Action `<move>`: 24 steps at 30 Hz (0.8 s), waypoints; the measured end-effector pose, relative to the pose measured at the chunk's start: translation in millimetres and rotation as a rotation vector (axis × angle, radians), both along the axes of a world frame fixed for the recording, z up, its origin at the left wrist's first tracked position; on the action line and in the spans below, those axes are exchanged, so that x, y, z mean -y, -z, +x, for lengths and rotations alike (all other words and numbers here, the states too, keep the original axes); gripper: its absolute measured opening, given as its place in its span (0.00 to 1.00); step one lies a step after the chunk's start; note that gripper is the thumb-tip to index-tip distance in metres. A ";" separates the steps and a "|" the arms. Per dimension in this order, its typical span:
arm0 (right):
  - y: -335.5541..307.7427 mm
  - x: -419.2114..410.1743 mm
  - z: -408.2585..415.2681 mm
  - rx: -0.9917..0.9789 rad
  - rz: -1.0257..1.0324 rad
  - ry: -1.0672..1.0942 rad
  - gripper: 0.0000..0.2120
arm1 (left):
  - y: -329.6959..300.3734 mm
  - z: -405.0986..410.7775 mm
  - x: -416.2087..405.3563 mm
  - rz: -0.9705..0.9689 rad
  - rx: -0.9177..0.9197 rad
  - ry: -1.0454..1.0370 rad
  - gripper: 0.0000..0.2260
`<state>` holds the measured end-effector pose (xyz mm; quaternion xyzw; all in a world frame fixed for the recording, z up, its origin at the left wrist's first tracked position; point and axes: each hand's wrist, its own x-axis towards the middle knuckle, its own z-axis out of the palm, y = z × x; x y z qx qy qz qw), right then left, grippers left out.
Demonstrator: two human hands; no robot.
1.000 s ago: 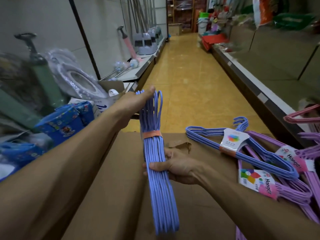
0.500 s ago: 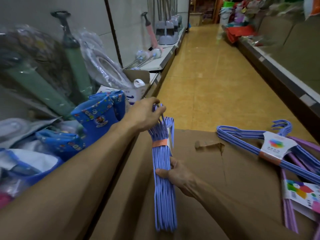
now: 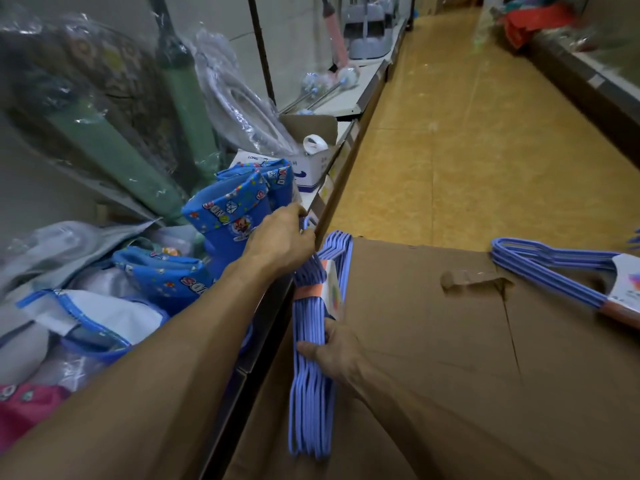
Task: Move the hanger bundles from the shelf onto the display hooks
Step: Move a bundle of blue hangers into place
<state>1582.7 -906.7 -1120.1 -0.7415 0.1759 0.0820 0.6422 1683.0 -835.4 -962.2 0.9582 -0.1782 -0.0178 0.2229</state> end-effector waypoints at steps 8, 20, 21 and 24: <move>17.9 -17.7 18.8 0.001 -0.047 -0.052 0.23 | 15.3 13.5 -6.7 0.021 0.036 -0.076 0.13; -2.4 38.5 9.3 -0.069 -0.261 -0.384 0.19 | 10.6 2.1 10.2 0.179 0.200 -0.049 0.19; -7.6 52.5 3.1 -0.060 -0.285 -0.364 0.17 | 7.5 -0.6 14.3 0.145 0.205 -0.026 0.19; -30.4 99.4 -21.3 -0.044 -0.343 -0.314 0.15 | -5.3 -14.0 34.7 0.036 0.211 0.080 0.16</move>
